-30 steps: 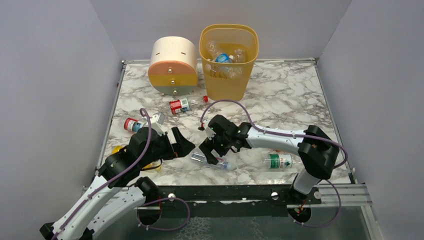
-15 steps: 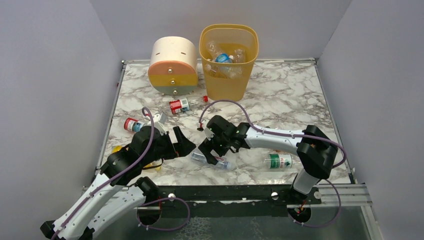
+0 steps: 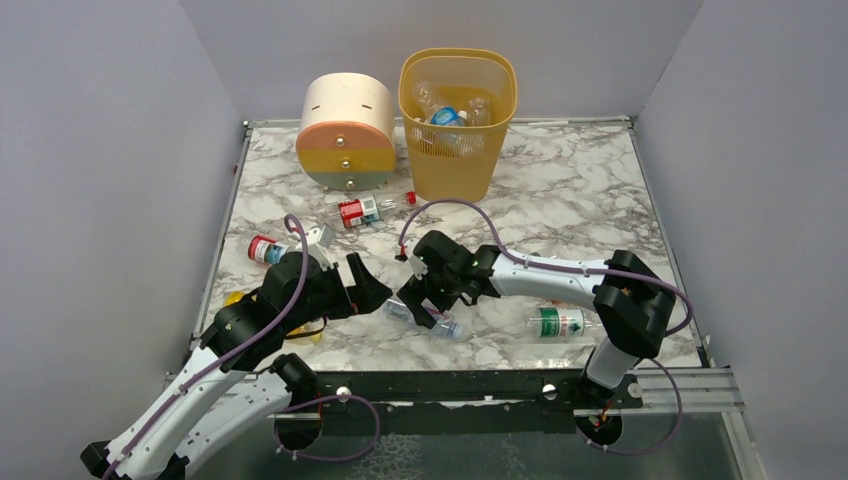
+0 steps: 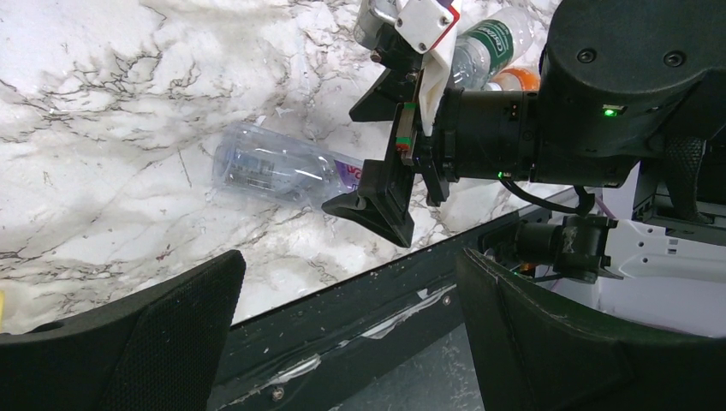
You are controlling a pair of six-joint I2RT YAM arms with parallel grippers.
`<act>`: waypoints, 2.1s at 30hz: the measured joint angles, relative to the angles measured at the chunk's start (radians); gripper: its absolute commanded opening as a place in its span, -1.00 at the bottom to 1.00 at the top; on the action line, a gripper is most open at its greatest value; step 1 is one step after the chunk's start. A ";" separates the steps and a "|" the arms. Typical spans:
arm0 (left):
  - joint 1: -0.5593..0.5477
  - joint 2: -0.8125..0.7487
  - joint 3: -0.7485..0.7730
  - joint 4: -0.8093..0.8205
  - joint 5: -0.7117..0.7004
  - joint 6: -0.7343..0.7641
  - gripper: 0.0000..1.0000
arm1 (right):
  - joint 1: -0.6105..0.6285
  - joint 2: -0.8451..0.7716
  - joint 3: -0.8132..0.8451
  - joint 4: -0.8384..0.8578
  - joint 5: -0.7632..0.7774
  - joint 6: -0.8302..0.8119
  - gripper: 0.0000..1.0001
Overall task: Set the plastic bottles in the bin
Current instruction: Pick up the plastic bottle at the center of the board.
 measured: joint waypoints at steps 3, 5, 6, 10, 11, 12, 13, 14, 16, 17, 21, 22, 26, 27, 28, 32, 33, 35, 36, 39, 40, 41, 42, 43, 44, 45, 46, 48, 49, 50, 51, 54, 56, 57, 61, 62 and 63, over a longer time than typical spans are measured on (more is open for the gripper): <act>0.000 -0.005 0.000 0.000 0.000 0.000 0.98 | 0.000 0.000 0.000 0.000 0.006 -0.003 0.95; 0.000 -0.006 0.000 0.000 0.000 0.000 0.98 | 0.000 0.000 0.000 0.000 0.010 -0.006 0.95; 0.000 -0.006 0.000 0.000 0.000 0.000 0.98 | 0.000 0.000 0.001 -0.001 0.010 -0.007 0.96; 0.000 -0.006 0.000 0.000 0.000 0.000 0.98 | 0.000 0.002 0.014 -0.006 0.009 -0.008 0.96; 0.000 -0.007 0.000 0.000 0.000 0.000 0.98 | 0.000 0.002 0.016 -0.005 0.009 -0.009 0.95; 0.000 -0.008 0.000 0.000 0.000 -0.001 0.98 | 0.000 0.002 0.016 -0.005 0.009 -0.009 0.96; 0.000 -0.008 0.000 0.000 0.000 -0.001 0.98 | 0.000 0.002 0.016 -0.006 0.009 -0.010 0.95; 0.000 -0.009 0.000 0.001 0.000 -0.001 0.98 | 0.000 0.003 0.016 -0.006 0.010 -0.010 0.95; 0.000 -0.010 0.000 0.001 0.000 -0.002 0.98 | 0.000 0.007 0.016 -0.006 0.013 -0.009 0.95; 0.000 -0.011 0.000 0.001 0.000 -0.002 0.98 | 0.000 0.010 0.016 -0.006 0.015 -0.009 0.95; 0.000 -0.011 0.000 0.002 0.000 -0.004 0.98 | 0.000 0.024 0.016 -0.006 0.016 -0.008 0.84; 0.000 -0.011 0.000 0.002 0.000 -0.004 0.98 | 0.000 0.027 0.016 -0.006 0.016 -0.008 0.79; 0.000 -0.011 0.000 0.007 0.000 -0.004 0.98 | 0.000 0.041 0.016 -0.006 0.016 -0.007 0.73; 0.000 -0.011 0.000 0.007 0.000 -0.004 0.98 | 0.000 0.045 0.016 -0.006 0.016 -0.007 0.72; 0.000 -0.011 0.000 0.008 0.000 -0.004 0.98 | 0.000 0.049 0.016 -0.006 0.016 -0.007 0.69; 0.000 -0.014 0.000 0.007 0.000 -0.005 0.98 | 0.000 0.063 0.016 -0.006 0.016 -0.007 0.49; 0.000 -0.014 0.000 0.008 0.000 -0.005 0.98 | 0.000 0.066 0.016 -0.006 0.016 -0.006 0.44; 0.000 -0.016 0.000 0.007 0.000 -0.006 0.98 | 0.000 0.071 0.016 -0.006 0.016 -0.006 0.38; 0.000 -0.017 0.000 0.008 0.000 -0.007 0.98 | 0.000 0.071 0.016 -0.007 0.016 -0.006 0.34; 0.000 -0.018 0.000 0.008 0.000 -0.008 0.98 | 0.000 0.071 0.016 -0.007 0.015 -0.005 0.27; 0.000 -0.018 0.000 0.008 0.000 -0.008 0.98 | 0.000 0.071 0.016 -0.009 0.016 -0.004 0.27; 0.000 -0.018 0.000 0.008 0.000 -0.008 0.98 | 0.000 0.071 0.018 -0.014 0.016 -0.003 0.27; 0.000 -0.018 0.000 0.008 0.000 -0.008 0.98 | 0.000 0.071 0.022 -0.022 0.016 -0.003 0.27; 0.000 -0.018 0.000 0.008 0.000 -0.008 0.98 | 0.000 0.071 0.029 -0.033 0.016 -0.002 0.27; 0.000 -0.019 0.000 0.008 0.000 -0.008 0.98 | 0.000 0.070 0.040 -0.044 0.016 -0.002 0.27; 0.000 -0.020 0.000 0.008 0.000 -0.008 0.98 | 0.000 0.069 0.050 -0.051 0.016 -0.001 0.26; 0.000 -0.021 0.000 0.008 0.000 -0.008 0.98 | 0.000 0.069 0.062 -0.059 0.016 0.001 0.26; 0.000 -0.024 0.000 0.008 0.000 -0.008 0.98 | 0.000 0.066 0.098 -0.077 0.016 0.005 0.26; 0.000 -0.026 0.000 0.008 0.000 -0.008 0.98 | 0.000 0.063 0.117 -0.087 0.017 0.006 0.25; 0.000 -0.027 0.000 0.008 0.000 -0.008 0.98 | 0.000 0.058 0.136 -0.096 0.018 0.007 0.25; 0.000 -0.028 0.000 0.008 0.000 -0.009 0.98 | 0.000 0.050 0.161 -0.109 0.022 0.010 0.25; 0.000 -0.030 0.000 0.008 0.001 -0.009 0.98 | 0.000 0.032 0.225 -0.140 0.041 0.013 0.25; 0.000 -0.032 0.000 0.008 0.000 -0.009 0.98 | 0.000 0.026 0.272 -0.164 0.059 0.013 0.25; 0.000 -0.033 0.000 0.008 0.000 -0.009 0.98 | 0.000 0.024 0.297 -0.175 0.068 0.013 0.25; 0.000 -0.039 0.000 0.008 0.001 -0.009 0.98 | 0.000 0.023 0.400 -0.229 0.113 0.010 0.25; 0.000 -0.040 0.000 0.008 0.001 -0.009 0.98 | 0.000 0.023 0.426 -0.241 0.124 0.008 0.25; 0.000 -0.043 0.000 0.008 0.001 -0.010 0.98 | 0.000 0.023 0.452 -0.252 0.133 0.005 0.25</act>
